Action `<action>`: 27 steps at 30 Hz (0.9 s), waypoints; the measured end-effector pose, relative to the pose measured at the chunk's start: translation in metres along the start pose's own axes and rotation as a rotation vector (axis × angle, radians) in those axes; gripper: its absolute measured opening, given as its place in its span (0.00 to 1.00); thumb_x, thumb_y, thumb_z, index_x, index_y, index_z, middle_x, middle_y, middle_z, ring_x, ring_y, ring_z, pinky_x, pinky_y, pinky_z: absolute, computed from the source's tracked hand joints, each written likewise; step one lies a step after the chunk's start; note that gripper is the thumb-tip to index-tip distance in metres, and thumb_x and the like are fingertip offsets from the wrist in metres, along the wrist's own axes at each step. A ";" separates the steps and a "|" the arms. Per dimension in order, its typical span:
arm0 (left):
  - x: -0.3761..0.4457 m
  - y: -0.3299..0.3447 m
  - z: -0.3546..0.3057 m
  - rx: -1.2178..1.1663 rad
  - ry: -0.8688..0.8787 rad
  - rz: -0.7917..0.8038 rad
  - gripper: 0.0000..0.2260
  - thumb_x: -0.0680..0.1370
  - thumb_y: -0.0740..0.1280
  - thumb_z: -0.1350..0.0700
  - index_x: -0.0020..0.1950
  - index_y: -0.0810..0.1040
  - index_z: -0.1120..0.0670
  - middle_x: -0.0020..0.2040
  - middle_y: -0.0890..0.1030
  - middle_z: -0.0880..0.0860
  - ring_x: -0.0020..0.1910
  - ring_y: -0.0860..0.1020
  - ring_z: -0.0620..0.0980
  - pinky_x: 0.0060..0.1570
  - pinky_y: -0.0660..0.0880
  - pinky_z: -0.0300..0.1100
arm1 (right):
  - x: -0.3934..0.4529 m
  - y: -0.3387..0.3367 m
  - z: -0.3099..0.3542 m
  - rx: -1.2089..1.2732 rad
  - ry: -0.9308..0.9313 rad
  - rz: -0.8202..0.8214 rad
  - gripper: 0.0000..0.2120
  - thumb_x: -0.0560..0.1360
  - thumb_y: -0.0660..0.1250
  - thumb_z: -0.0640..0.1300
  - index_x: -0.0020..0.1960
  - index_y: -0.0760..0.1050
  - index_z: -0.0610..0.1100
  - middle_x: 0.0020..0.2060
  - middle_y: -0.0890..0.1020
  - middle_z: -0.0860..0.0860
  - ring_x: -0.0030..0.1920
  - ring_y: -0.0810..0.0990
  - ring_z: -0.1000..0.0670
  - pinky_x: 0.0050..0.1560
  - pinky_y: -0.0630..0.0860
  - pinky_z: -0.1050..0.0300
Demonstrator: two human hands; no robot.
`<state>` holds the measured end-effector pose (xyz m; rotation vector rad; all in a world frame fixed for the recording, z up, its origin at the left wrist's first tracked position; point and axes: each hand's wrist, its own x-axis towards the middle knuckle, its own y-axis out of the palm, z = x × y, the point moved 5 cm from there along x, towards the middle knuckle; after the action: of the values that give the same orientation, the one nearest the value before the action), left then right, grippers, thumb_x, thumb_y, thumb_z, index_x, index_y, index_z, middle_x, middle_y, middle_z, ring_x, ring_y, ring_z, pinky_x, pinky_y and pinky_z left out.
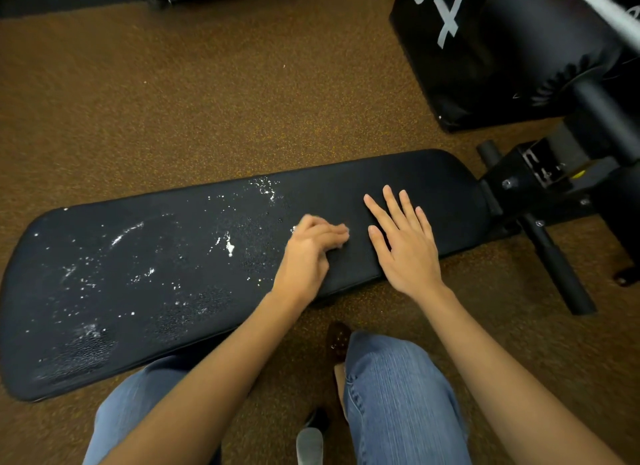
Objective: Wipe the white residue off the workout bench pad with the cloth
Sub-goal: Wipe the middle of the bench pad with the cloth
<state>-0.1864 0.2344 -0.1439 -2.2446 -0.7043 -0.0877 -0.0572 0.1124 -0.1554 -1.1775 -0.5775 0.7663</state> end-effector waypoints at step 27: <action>-0.038 -0.041 -0.008 0.736 -0.070 -0.065 0.06 0.79 0.67 0.54 0.50 0.77 0.56 0.41 0.74 0.52 0.36 0.75 0.51 0.18 0.66 0.42 | -0.001 0.000 0.001 -0.003 0.011 -0.034 0.24 0.83 0.45 0.57 0.78 0.52 0.59 0.79 0.53 0.54 0.79 0.46 0.51 0.77 0.46 0.50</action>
<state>-0.2384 0.2336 -0.1217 -1.5251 -0.7023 0.1932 -0.0584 0.1120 -0.1554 -1.1718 -0.5884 0.7302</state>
